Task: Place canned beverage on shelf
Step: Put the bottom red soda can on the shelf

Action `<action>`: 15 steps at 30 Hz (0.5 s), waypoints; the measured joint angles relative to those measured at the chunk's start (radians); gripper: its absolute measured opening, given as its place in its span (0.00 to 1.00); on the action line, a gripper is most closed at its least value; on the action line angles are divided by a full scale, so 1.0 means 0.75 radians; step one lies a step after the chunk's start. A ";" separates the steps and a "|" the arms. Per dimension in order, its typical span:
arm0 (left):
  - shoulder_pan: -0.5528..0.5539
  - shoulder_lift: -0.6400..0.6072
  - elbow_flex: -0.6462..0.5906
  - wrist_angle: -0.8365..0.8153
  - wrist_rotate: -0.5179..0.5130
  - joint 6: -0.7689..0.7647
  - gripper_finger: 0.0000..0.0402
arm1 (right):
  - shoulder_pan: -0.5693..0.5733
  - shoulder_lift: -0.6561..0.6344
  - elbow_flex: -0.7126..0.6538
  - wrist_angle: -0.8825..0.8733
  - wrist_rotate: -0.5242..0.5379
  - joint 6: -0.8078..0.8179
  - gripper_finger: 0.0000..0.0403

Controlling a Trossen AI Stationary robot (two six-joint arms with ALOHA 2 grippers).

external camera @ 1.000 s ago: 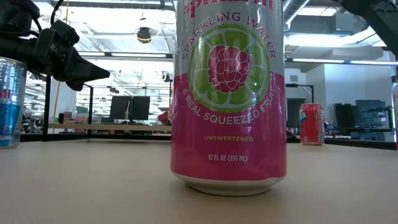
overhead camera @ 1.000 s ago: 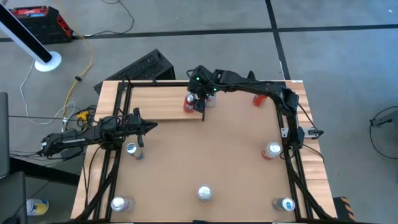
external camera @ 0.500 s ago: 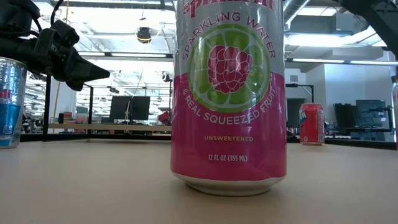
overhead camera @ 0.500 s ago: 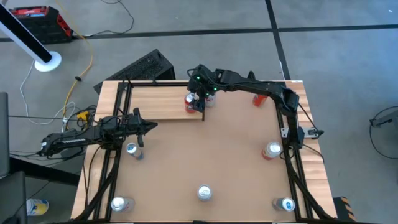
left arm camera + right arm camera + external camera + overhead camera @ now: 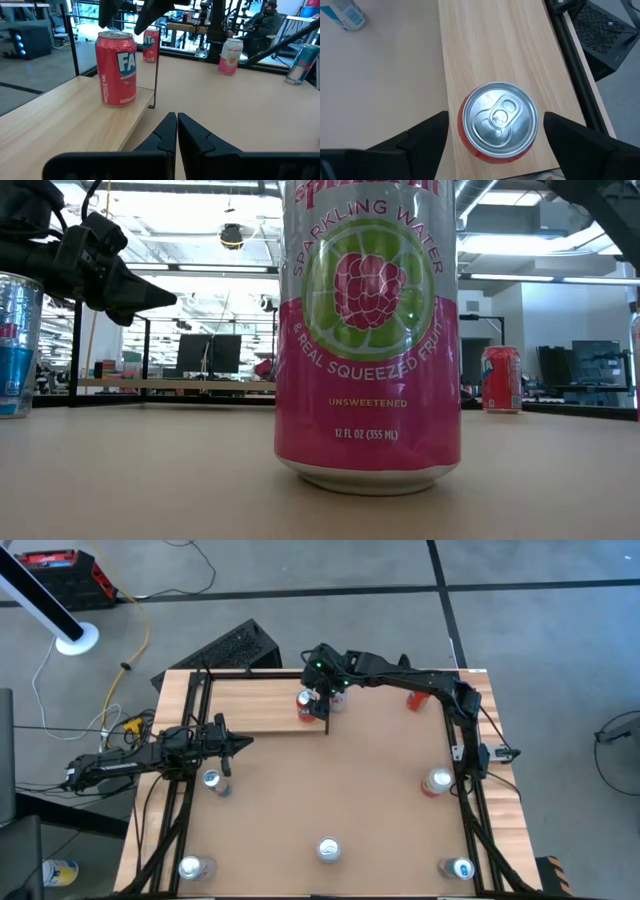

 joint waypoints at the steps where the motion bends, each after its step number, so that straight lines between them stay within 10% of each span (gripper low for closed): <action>1: 0.000 0.000 0.000 0.000 0.000 0.000 0.00 | 0.004 0.001 0.011 -0.001 0.000 0.011 0.86; 15: 0.000 0.000 0.000 0.000 -0.001 0.014 0.00 | 0.198 0.000 0.120 -0.116 -0.002 -0.093 0.65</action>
